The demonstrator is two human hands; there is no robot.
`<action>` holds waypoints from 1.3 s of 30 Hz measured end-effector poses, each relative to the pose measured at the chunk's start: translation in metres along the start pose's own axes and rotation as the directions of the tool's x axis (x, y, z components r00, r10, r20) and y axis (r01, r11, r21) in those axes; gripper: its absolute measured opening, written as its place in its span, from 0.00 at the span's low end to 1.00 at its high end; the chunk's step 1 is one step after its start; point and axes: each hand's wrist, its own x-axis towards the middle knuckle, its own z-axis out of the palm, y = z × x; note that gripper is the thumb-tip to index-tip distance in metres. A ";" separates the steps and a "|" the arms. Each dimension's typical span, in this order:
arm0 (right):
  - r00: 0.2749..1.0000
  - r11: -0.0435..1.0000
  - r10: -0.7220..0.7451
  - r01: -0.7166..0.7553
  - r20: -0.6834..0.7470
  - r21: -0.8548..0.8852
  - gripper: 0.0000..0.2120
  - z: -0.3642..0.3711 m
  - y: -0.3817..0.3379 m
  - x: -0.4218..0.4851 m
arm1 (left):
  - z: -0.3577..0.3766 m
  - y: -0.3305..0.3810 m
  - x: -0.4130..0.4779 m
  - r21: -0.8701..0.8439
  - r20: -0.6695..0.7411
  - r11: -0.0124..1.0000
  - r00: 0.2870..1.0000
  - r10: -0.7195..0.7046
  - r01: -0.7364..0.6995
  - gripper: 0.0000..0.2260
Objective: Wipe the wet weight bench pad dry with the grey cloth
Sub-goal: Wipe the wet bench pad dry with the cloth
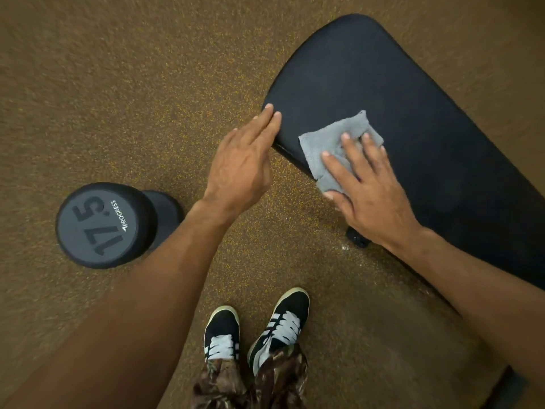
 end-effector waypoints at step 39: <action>0.935 0.944 0.330 -0.328 0.129 -0.033 0.25 -0.001 0.028 -0.098 | 0.016 0.087 0.042 0.186 0.264 0.964 0.954 0.139 -0.192 0.28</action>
